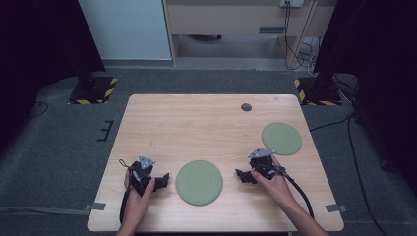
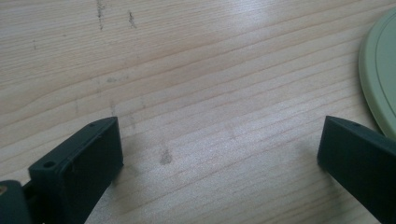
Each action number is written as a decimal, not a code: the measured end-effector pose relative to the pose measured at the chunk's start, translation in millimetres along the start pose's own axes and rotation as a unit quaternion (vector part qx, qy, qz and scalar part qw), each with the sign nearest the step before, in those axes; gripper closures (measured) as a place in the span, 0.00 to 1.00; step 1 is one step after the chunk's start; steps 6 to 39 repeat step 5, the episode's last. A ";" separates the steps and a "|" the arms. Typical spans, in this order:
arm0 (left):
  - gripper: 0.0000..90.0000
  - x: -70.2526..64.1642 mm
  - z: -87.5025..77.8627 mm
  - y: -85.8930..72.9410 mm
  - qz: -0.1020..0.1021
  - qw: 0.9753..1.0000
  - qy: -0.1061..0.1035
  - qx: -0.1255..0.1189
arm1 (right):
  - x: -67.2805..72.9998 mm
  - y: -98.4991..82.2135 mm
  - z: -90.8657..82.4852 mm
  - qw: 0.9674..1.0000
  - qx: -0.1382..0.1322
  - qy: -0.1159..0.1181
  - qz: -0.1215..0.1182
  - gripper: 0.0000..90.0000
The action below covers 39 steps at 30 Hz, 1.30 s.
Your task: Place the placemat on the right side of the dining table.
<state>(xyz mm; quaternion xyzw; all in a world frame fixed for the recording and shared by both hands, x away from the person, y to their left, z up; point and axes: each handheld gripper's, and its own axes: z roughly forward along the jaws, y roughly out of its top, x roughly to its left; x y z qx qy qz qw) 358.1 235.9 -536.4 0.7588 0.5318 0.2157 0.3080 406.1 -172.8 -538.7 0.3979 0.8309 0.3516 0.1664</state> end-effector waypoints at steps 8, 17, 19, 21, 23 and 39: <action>0.00 0.0 0.0 0.0 0.000 1.000 0.000 0.000 | 0.7 -1.8 -1.0 1.000 0.009 -0.002 0.005 0.00; 0.00 0.0 0.0 0.0 0.000 1.000 0.000 0.000 | 0.7 -1.8 -1.0 1.000 0.009 -0.002 0.005 0.00; 0.00 0.0 0.0 0.0 0.000 1.000 0.000 0.000 | 0.7 -1.8 -1.0 1.000 0.009 -0.002 0.005 0.00; 0.00 0.0 0.0 0.0 0.000 1.000 0.000 0.000 | 0.7 -1.8 -1.0 1.000 0.009 -0.002 0.005 0.00; 0.00 0.0 0.0 0.0 0.000 1.000 0.000 0.000 | 0.7 -1.8 -1.0 1.000 0.009 -0.002 0.005 0.00; 0.00 0.0 0.0 0.0 0.000 1.000 0.000 0.000 | 0.7 -1.8 -1.0 1.000 0.009 -0.002 0.005 0.00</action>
